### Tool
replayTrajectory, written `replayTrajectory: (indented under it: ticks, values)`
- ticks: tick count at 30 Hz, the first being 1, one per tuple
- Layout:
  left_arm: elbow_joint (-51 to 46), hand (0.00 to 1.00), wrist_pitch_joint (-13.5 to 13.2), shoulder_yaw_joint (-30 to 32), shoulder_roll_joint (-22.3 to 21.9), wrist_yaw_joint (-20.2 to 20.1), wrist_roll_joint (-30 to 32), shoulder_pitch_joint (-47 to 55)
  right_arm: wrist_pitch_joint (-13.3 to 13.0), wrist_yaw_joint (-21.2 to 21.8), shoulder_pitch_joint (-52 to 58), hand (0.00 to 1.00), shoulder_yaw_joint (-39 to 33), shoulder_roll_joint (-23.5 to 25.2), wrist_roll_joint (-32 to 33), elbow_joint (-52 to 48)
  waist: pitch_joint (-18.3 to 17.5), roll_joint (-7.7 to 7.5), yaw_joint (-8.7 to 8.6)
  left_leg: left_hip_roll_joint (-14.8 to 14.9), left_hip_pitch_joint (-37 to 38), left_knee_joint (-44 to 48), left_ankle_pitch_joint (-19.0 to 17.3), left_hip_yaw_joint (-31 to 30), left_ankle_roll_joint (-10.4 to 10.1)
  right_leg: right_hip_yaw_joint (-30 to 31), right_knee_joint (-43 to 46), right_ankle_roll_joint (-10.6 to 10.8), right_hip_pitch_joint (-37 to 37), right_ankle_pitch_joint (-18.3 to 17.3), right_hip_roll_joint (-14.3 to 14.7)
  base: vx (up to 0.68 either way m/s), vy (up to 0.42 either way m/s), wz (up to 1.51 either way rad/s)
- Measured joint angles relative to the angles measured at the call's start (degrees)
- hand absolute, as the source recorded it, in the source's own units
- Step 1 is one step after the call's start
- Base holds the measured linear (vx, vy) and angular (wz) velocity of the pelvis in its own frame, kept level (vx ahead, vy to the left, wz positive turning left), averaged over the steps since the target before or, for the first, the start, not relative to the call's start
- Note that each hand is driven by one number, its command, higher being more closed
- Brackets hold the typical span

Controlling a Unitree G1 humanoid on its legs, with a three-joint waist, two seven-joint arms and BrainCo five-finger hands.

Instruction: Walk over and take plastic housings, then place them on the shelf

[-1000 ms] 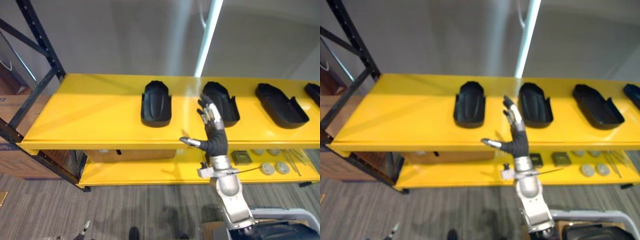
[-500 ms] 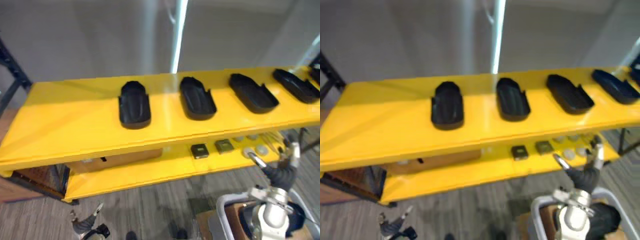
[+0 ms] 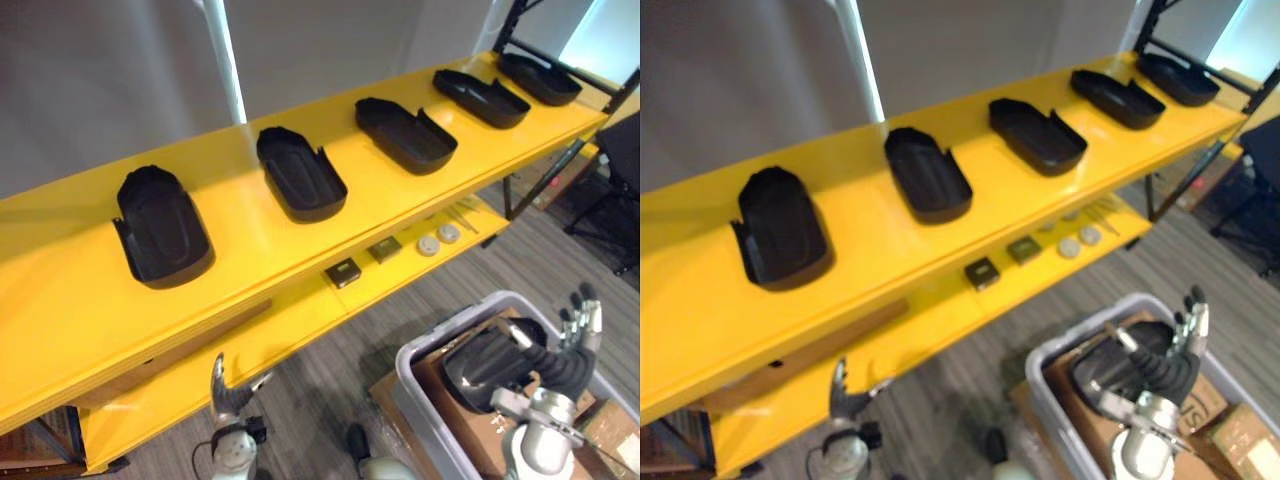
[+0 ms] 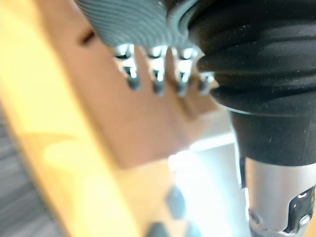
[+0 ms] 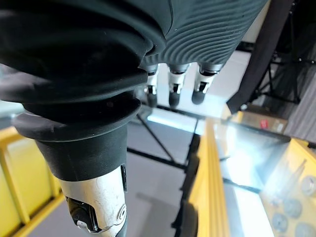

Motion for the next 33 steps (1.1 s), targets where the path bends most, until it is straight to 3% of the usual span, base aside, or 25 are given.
replayTrajectory:
  ticks: [1, 2, 3, 4, 6, 10, 17, 18, 20, 21, 22, 23, 24, 27, 30, 33]
  values:
    - [-2.00, 0.00, -0.43, -0.99, 0.29, 0.75, 0.37, -0.02, -0.18, -0.39, -1.07, 0.00, 1.05, -0.50, -0.01, -0.03, 0.43, -0.07, 0.28, 0.46, -1.29, 3.86, -2.23, -1.17, 0.07, 0.96, 0.01, 0.01, -0.25, 0.01, 0.06, 0.04, -0.034, -0.53]
    - [-5.75, 0.00, -1.06, -2.11, 0.34, 1.50, 0.37, 0.29, -0.21, -0.91, -2.87, 0.00, 3.08, -2.21, 0.00, -0.03, 1.12, 0.25, 1.12, 0.97, -4.48, 11.38, -6.21, -9.12, 1.01, 2.90, 0.03, 0.34, -0.75, 0.22, 0.30, 0.02, -0.030, -0.67]
    - [-7.02, 0.00, -1.27, -2.50, 0.19, 1.69, 0.38, 0.32, -0.21, -0.91, -3.78, 0.00, 3.96, -3.19, 0.03, -0.01, 1.27, 0.56, 1.47, 0.90, -5.85, 13.93, -7.60, -13.67, 1.47, 4.15, 0.12, 0.57, -1.22, 0.40, 0.47, 0.02, -0.006, -0.93]
    - [-9.72, 0.00, -1.36, -3.34, -0.23, 2.65, 0.15, 0.20, -0.23, -0.88, -6.29, 0.00, 5.61, -5.44, 0.06, 0.07, 2.12, 2.04, 1.97, 0.66, -7.53, 17.67, -10.89, -22.01, 1.27, 5.80, 0.15, 1.15, -1.89, 0.78, 1.18, -0.01, 0.075, -0.87]
    - [-10.61, 0.00, -1.30, -3.78, -0.13, 3.83, 0.44, 0.13, -0.25, -0.88, -10.05, 0.00, 7.56, -7.56, 0.18, 1.34, 3.13, 3.50, 2.95, -0.33, -8.78, 21.01, -15.40, -30.57, 0.88, 8.92, 0.17, 2.17, -3.03, 1.59, 2.23, -0.04, 0.173, -0.82]
    - [-16.23, 0.00, -1.47, -5.54, 0.37, 4.80, 2.03, 0.75, -0.25, -0.62, -10.85, 0.00, 10.67, -7.58, 1.33, 4.13, 3.86, 2.07, 3.38, -2.22, -11.20, 25.87, -18.28, -32.39, 2.26, 10.07, 0.14, 3.03, -3.50, 2.14, 1.17, -0.05, 0.187, -0.16]
    - [-28.49, 0.00, -2.42, -7.84, 1.55, 5.06, 4.14, -2.43, -0.26, 2.88, -7.34, 0.00, 13.15, -5.92, 8.66, 3.81, 4.20, 1.81, 4.46, -2.38, -13.17, 36.69, -22.25, -33.16, 3.41, 11.89, 5.46, 3.72, -4.64, 2.70, 3.19, -0.05, 0.113, -0.29]
    - [-30.05, 0.00, -3.36, -7.81, 2.26, 5.67, 4.98, -4.57, -0.24, 3.17, -6.95, 0.00, 14.48, -5.62, 9.15, 2.23, 4.39, 1.42, 4.89, -2.21, -13.21, 38.33, -23.10, -31.19, 4.15, 13.77, 6.15, 5.11, -5.47, 3.80, 3.40, -0.18, 0.165, -1.03]
    - [-31.74, 0.00, -4.07, -7.31, 3.37, 6.15, 5.69, -7.55, -0.25, 3.47, -6.77, 0.00, 16.43, -5.20, 9.06, -0.89, 5.06, 0.47, 6.01, -2.00, -14.13, 39.55, -23.90, -27.24, 5.60, 12.91, 4.50, 4.87, -7.59, 9.23, 3.56, -0.29, 0.156, -1.35]
    - [-31.92, 0.00, -4.19, -6.75, 3.27, 6.65, 6.72, -9.07, -0.24, 3.95, -7.85, 0.00, 17.07, -4.77, 9.03, -1.77, 5.51, 0.63, 7.22, -0.63, -15.47, 39.24, -23.23, -23.80, 7.21, 9.97, -1.40, 3.67, -8.21, 17.54, 3.26, -0.39, 0.124, -1.36]
    - [-31.70, 0.00, -4.13, -6.38, 2.66, 6.99, 6.94, -9.90, -0.19, 4.16, -8.39, 0.00, 17.15, -4.68, 9.03, -1.87, 6.91, 0.82, 7.25, 0.34, -15.85, 39.04, -22.23, -21.29, 8.18, 1.68, 3.31, 0.16, -8.75, 13.43, 2.79, -0.34, 0.093, -1.24]
    - [-31.80, 0.00, -4.13, -6.26, 2.56, 7.06, 6.94, -9.57, -0.14, 4.17, -8.24, 0.00, 17.23, -4.53, 9.01, -1.61, 6.91, 0.84, 7.37, 0.48, -15.97, 38.37, -21.43, -20.17, 8.51, -1.34, 7.53, -1.00, -9.16, 9.19, 2.15, -0.26, 0.130, -1.00]
    - [-32.47, 0.00, -4.16, -5.46, 2.74, 7.01, 6.92, -8.47, -0.03, 4.22, -8.48, 0.00, 17.26, -4.12, 8.90, -1.33, 6.91, 0.84, 7.80, 0.76, -15.57, 36.11, -19.72, -18.01, 8.48, -5.06, 14.70, -0.58, -9.16, 1.31, 0.56, -0.17, 0.105, -0.75]
    - [-35.66, 0.00, -4.60, -4.20, 2.87, 6.23, 6.05, -5.90, -0.05, 4.14, -10.26, 0.00, 16.46, -3.91, 7.38, 0.25, 6.80, 0.92, 7.93, 1.24, -15.58, 31.97, -16.98, -16.18, 7.54, -6.79, 21.48, 0.30, -3.77, -7.83, -4.40, -0.20, 0.054, -0.65]
    - [-37.14, 0.00, -5.82, -4.29, 3.41, 4.36, 2.53, -4.01, 0.18, 4.18, -11.38, 0.00, 16.23, -3.69, 6.17, 2.48, 6.05, 0.55, 9.59, 3.65, -18.09, 31.99, -15.93, -16.02, 5.95, -9.03, 20.29, 0.26, -0.24, -8.40, -8.40, -0.18, -0.144, -0.50]
    - [-37.18, 0.00, -5.74, -4.58, 5.98, 3.00, -0.39, -3.02, 0.44, 4.19, -12.81, 0.00, 16.23, -2.93, 4.98, 3.25, 4.72, -1.33, 10.35, 6.15, -21.41, 31.93, -13.33, -16.05, 3.02, -10.22, 15.38, 1.88, -0.28, -7.15, -11.64, -0.08, -0.314, -0.30]
